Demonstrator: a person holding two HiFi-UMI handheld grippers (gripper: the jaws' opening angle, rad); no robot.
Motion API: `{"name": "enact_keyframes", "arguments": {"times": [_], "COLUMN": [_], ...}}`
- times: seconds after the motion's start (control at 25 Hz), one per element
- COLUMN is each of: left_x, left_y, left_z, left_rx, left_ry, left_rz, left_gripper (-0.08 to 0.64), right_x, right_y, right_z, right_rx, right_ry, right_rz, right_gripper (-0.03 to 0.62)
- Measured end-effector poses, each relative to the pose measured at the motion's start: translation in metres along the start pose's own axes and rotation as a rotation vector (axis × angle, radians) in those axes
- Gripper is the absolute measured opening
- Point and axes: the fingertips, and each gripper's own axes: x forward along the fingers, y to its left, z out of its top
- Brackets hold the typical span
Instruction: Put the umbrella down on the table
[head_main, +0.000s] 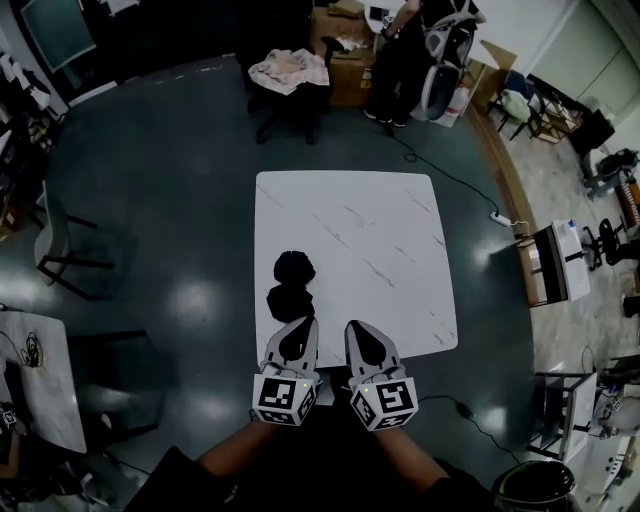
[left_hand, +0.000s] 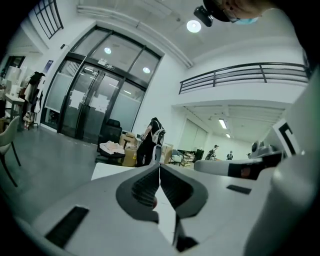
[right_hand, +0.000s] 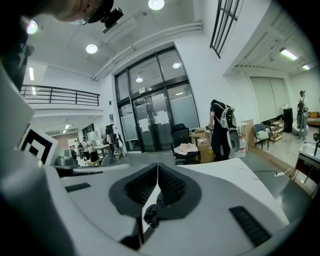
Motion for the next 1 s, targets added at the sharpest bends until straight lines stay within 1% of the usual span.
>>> {"name": "enact_keyframes", "arguments": {"times": [0.16,0.4,0.52,0.8,1.0], "left_x": [-0.012,-0.023,-0.025,-0.024,-0.03], "left_y": [-0.024,-0.065,-0.081,-0.097,-0.091], "left_z": [0.01,0.025,0.031,0.039,0.041], "left_rx": [0.03,0.122,0.177,0.208,0.234], "left_ry": [-0.052,-0.113,-0.132,-0.152,-0.161], "left_rz": [-0.012,0.016,0.013,0.002,-0.002], "left_gripper": [0.017,0.017,0.017,0.017,0.017], "right_x": [-0.018,-0.039,-0.052,-0.064,-0.062], "right_y": [0.003,-0.003,-0.005,-0.004,0.008], "right_z": [0.006,0.023,0.031,0.039,0.044], "right_rx": [-0.038,-0.096,-0.126,-0.148,-0.155], "right_ry": [-0.035,-0.076,-0.103,-0.135,-0.166], "right_rz": [0.0,0.013,0.004,-0.004,-0.004], "right_gripper": [0.018,0.017,0.017,0.017,0.017]}}
